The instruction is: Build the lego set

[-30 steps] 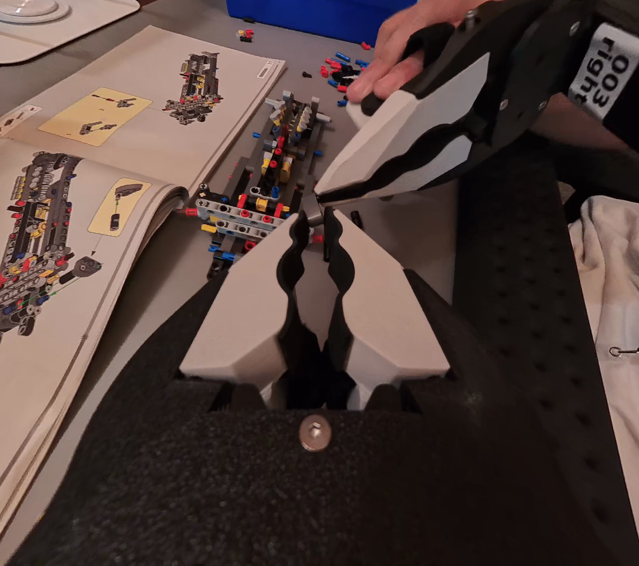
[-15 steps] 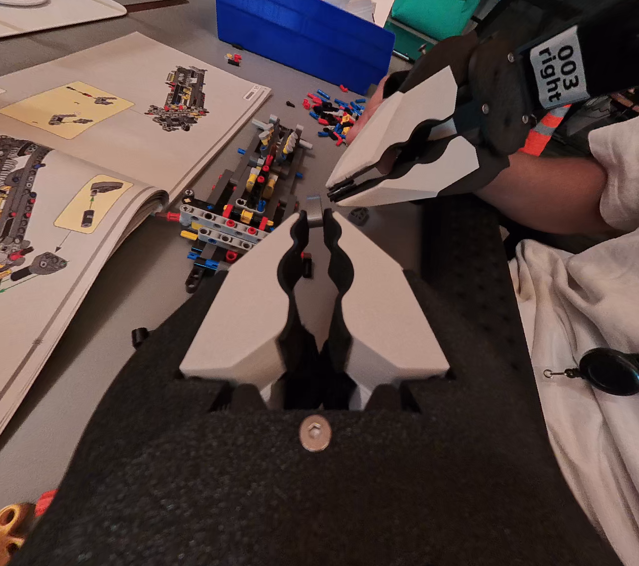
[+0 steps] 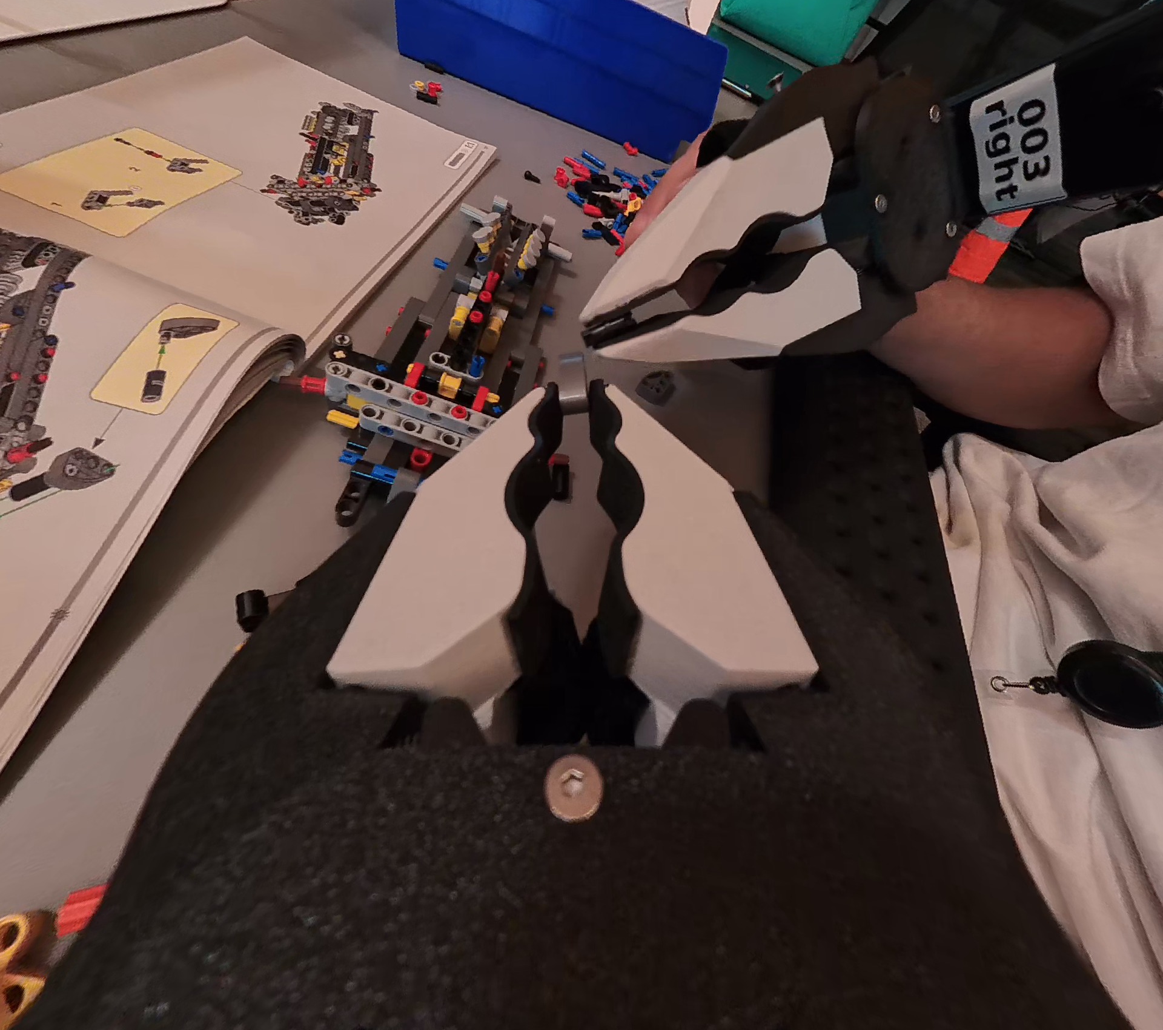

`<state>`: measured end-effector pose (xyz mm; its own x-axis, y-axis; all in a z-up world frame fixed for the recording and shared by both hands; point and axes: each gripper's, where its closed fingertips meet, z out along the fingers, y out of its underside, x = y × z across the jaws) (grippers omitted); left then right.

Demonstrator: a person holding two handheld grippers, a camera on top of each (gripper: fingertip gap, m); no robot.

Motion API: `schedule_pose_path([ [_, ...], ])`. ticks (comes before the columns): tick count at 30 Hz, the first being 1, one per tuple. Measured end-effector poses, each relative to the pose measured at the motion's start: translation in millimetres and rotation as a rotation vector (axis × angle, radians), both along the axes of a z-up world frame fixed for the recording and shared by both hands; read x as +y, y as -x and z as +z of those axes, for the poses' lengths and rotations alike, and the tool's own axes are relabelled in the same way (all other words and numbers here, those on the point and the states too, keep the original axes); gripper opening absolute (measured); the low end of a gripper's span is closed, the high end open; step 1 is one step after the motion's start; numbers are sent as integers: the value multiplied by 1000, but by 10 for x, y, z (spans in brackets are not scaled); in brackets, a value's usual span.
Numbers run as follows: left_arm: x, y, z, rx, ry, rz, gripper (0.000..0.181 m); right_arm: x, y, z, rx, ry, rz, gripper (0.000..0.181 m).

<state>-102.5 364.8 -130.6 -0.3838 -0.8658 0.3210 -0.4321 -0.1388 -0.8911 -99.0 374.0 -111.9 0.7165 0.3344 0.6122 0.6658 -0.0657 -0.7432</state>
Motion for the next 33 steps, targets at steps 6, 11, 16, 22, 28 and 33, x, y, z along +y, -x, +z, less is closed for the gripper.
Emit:
schedule_pose_path([
  [6, 140, -28, -13, 7, 6, 68, 7, -380, -117, -383, 273, 484, 23, 4],
  [11, 139, -33, -19, 8, 0, 70, 7, -975, -277, -729, 283, 891, 13, 4],
  [16, 110, -33, -60, 17, -32, 60, 7, -1328, -402, -873, 104, 1040, -50, 4],
  [22, 116, -33, -58, 15, -34, 63, 7, -1470, -441, -950, 36, 1089, -84, 5],
  [28, 98, -32, -69, 17, -44, 56, 7, -1484, -446, -956, 31, 1089, -72, 5],
  [33, 78, -30, -73, 19, -45, 46, 7, -1499, -466, -964, 20, 1088, -80, 8],
])
